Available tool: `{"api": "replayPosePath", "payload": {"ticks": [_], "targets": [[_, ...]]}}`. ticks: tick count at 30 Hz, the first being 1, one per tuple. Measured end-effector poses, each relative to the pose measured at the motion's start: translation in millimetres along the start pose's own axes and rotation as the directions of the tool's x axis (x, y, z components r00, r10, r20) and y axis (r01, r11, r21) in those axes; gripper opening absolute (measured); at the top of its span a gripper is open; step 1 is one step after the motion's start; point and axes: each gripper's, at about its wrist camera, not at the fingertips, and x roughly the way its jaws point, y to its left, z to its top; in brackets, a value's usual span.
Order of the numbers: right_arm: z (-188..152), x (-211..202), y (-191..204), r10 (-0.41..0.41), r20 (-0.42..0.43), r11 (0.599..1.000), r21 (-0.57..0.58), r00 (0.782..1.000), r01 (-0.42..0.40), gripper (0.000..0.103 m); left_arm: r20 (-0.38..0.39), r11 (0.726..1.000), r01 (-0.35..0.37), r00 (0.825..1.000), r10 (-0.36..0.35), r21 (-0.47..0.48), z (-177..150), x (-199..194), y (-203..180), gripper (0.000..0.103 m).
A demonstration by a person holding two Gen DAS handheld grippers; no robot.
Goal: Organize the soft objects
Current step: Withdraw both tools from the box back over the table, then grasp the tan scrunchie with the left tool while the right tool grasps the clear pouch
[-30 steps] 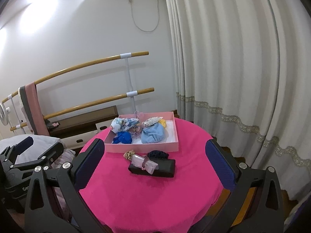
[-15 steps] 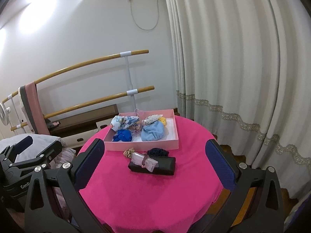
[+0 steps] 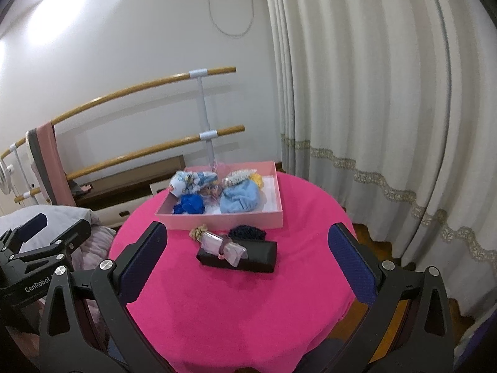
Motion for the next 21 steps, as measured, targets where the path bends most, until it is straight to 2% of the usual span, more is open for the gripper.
{"api": "replayPosePath", "payload": {"ticks": [10,17,21], "targets": [[-25,72,-5,0.022,-0.159,0.999,-0.030,0.987,-0.027,0.103,-0.122,1.000,-0.007,0.993,0.007,-0.001,-6,71,3,0.103],[-34,133,-1,0.064,-0.272,0.995,-0.059,0.960,-0.083,0.085,-0.177,1.000,-0.019,0.984,0.020,0.007,-6,121,3,0.103],[-35,158,8,0.088,-0.306,0.990,-0.082,0.948,-0.118,0.085,-0.196,1.000,-0.023,0.980,0.024,0.006,-4,152,4,0.103]]}}
